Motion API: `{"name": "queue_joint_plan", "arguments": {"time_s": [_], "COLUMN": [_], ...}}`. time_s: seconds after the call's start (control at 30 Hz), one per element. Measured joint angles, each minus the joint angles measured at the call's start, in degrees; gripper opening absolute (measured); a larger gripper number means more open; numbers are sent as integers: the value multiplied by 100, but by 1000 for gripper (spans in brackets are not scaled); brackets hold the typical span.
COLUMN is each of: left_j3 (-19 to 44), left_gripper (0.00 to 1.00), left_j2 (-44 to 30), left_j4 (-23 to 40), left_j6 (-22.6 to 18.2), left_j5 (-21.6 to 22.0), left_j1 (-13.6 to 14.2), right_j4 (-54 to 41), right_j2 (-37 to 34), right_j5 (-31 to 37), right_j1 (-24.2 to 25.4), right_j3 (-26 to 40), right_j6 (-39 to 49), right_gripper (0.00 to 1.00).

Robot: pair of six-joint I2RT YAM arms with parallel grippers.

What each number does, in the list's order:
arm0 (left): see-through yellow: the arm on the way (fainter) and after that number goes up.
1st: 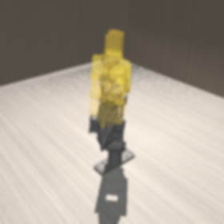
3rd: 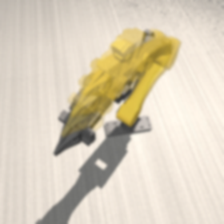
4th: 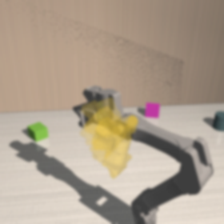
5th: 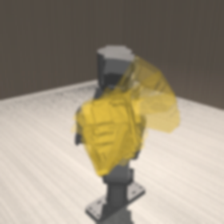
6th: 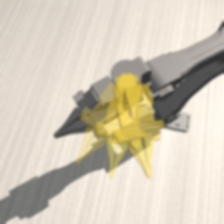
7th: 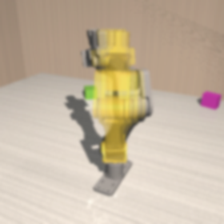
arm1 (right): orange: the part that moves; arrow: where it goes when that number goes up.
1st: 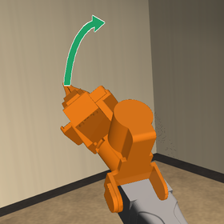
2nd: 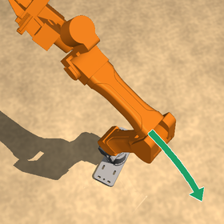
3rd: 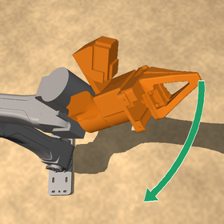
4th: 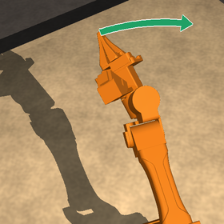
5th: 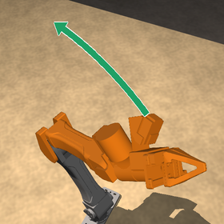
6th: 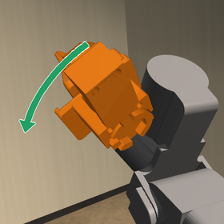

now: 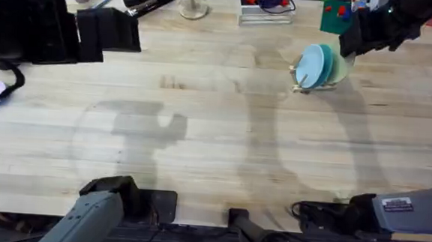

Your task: Pick up the plates from the table one by one and place each into a slot on the dish rack.

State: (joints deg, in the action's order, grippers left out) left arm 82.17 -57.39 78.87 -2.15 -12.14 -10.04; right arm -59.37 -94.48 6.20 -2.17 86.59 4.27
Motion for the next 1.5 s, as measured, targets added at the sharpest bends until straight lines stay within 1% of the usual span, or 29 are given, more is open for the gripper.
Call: {"name": "queue_joint_plan", "arguments": {"time_s": [0.6, 0.97, 1.3, 1.37, 1.43, 1.5], "left_j3": [-1, -2, -2, 0, 0, -2], "left_gripper": [993, 995, 995, 994, 994, 994], "left_j2": [0, 0, 0, 0, 1, 0], "left_j4": [0, 0, 0, 0, 0, 0], "left_j6": [0, 0, 0, 0, 0, 0], "left_j5": [0, 0, 0, 0, 0, 0], "left_j1": [0, 0, 0, 0, 0, -2], "right_j4": [214, 146, 149, 149, 151, 153], "right_j2": [-4, -350, -378, -378, -378, -378], "right_j5": [-175, -179, -195, -195, -200, -219], "right_j1": [0, 0, 0, 0, 0, 0], "right_j3": [0, 0, 0, 0, 0, 0], "right_j6": [-129, -129, -130, -131, -150, -149], "right_gripper": [29, 29, 31, 47, 122, 150]}}
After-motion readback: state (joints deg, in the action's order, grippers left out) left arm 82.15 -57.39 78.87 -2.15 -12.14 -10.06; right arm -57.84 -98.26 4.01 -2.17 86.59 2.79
